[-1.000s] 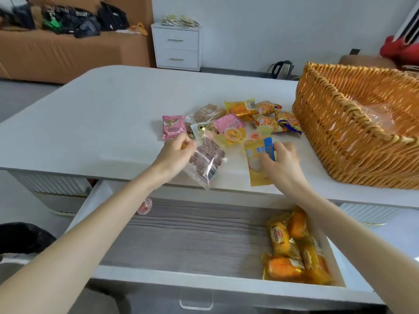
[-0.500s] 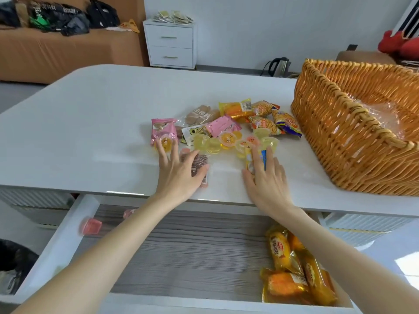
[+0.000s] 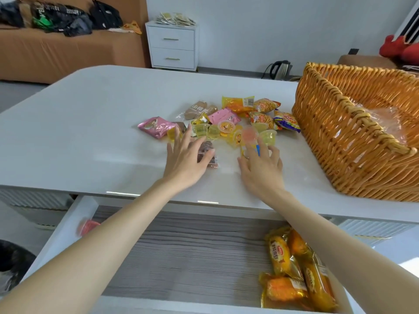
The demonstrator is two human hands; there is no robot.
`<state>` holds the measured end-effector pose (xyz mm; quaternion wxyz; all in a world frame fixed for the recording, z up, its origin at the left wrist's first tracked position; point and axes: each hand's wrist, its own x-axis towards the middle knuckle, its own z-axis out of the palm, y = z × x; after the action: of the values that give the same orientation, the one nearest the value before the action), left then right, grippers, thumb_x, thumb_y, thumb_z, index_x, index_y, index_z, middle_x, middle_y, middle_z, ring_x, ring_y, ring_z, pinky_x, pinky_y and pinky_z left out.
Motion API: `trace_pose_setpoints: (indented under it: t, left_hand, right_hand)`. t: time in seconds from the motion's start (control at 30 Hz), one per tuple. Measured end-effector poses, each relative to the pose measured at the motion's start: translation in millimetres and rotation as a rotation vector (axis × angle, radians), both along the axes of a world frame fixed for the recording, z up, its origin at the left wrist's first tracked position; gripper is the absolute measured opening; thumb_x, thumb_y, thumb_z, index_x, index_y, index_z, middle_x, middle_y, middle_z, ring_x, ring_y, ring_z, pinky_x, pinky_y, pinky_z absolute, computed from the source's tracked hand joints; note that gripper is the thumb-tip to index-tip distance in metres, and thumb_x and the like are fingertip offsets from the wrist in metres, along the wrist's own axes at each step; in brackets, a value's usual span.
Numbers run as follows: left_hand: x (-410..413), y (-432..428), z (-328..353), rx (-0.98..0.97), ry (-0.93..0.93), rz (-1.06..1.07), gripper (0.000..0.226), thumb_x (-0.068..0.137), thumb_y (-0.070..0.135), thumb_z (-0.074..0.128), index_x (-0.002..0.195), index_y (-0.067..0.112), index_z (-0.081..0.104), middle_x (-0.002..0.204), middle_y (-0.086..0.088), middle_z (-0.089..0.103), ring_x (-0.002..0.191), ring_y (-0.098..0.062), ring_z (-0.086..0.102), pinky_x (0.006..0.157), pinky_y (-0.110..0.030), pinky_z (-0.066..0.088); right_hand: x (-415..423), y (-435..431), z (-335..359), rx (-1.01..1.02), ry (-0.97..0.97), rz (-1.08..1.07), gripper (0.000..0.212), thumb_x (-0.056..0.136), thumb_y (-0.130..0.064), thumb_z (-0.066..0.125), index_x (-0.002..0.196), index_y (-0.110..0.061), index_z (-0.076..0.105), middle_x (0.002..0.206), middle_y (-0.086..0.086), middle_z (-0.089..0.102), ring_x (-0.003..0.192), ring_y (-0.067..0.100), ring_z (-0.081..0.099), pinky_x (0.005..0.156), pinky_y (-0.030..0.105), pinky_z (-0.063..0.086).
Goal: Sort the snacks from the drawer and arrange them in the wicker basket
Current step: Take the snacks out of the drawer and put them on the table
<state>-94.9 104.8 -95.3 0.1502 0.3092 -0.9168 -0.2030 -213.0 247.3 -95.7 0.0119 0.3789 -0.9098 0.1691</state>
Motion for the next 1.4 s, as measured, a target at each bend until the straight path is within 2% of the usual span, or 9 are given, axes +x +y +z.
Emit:
trace_pose_setpoints:
  t: [0.17,0.27,0.4,0.63,0.77,0.97,1.07,1.3,1.4]
  left_hand:
    - [75,19,21,0.019,0.122,-0.074,0.044,0.099,0.043,0.039,0.139,0.027,0.043,0.152,0.01,0.031,0.142,-0.011,0.024,0.114,-0.035,0.024]
    - [129,21,25,0.016,0.184,-0.032,0.023,0.095,0.034,0.049,0.116,0.03,0.055,0.116,0.014,0.053,0.107,-0.006,0.054,0.091,-0.036,0.047]
    - [192,8,24,0.095,0.015,0.078,0.002,0.091,0.03,0.056,0.092,0.031,0.057,0.087,0.014,0.06,0.072,-0.002,0.058,0.071,-0.031,0.049]
    - [244,-33,-11,0.358,-0.831,0.02,0.066,0.086,0.042,0.066,0.142,0.021,0.038,0.147,0.002,0.04,0.129,-0.015,0.044,0.103,-0.026,0.039]
    - [250,-37,-30,0.365,-1.088,-0.003,0.078,0.088,0.037,0.065,0.15,0.015,0.023,0.153,-0.002,0.03,0.134,-0.021,0.039,0.105,-0.028,0.038]
    - [244,-41,-44,0.334,-1.126,-0.038,0.06,0.088,0.028,0.067,0.14,0.01,0.042,0.118,-0.006,0.056,0.094,-0.019,0.056,0.077,-0.024,0.044]
    - [241,-42,-55,0.238,-1.156,-0.103,0.042,0.088,0.017,0.066,0.127,0.004,0.053,0.097,-0.004,0.054,0.083,-0.018,0.053,0.083,-0.029,0.049]
    - [243,-59,-66,0.122,-0.896,-0.098,0.045,0.094,0.01,0.056,0.135,0.002,0.04,0.148,-0.013,0.028,0.124,-0.03,0.045,0.098,-0.032,0.042]
    - [241,-71,-64,-0.042,-0.735,-0.109,0.031,0.094,0.007,0.056,0.123,0.003,0.046,0.131,-0.013,0.034,0.1,-0.022,0.049,0.085,-0.036,0.049]
  right_hand:
    - [42,23,14,-0.206,0.041,0.163,0.038,0.098,-0.028,0.047,0.135,-0.021,0.05,0.144,0.0,0.04,0.131,0.025,0.027,0.099,0.043,0.04]
    - [78,30,20,-0.294,-0.008,0.278,0.029,0.097,-0.024,0.05,0.126,-0.022,0.056,0.124,-0.005,0.052,0.118,0.017,0.041,0.087,0.037,0.047]
    - [126,31,14,-0.295,-0.126,0.447,0.02,0.097,-0.023,0.05,0.115,-0.024,0.058,0.099,-0.013,0.056,0.089,0.01,0.054,0.069,0.04,0.053]
    - [178,8,-31,0.024,-0.176,0.582,0.024,0.098,-0.027,0.044,0.12,-0.026,0.053,0.114,-0.012,0.061,0.099,0.017,0.06,0.075,0.033,0.05]
    - [191,-25,-62,0.181,-0.195,0.628,0.036,0.098,-0.025,0.043,0.134,-0.023,0.045,0.136,-0.003,0.047,0.121,0.023,0.047,0.087,0.036,0.048]
    - [208,-86,-98,0.278,-0.225,0.699,0.063,0.094,-0.018,0.05,0.149,-0.024,0.02,0.155,0.004,0.015,0.135,0.034,0.023,0.092,0.047,0.05]
    - [213,-114,-111,0.297,-0.21,0.701,0.067,0.091,-0.012,0.051,0.15,-0.024,0.02,0.157,0.002,0.009,0.14,0.029,0.013,0.1,0.045,0.045]
    - [202,-120,-130,0.267,-0.156,0.698,0.028,0.091,-0.003,0.047,0.118,-0.012,0.049,0.127,0.007,0.04,0.119,0.028,0.036,0.084,0.039,0.051]
    - [186,-99,-128,0.232,-0.225,0.698,0.027,0.091,-0.007,0.046,0.117,-0.013,0.049,0.121,0.007,0.046,0.115,0.026,0.041,0.085,0.038,0.049]
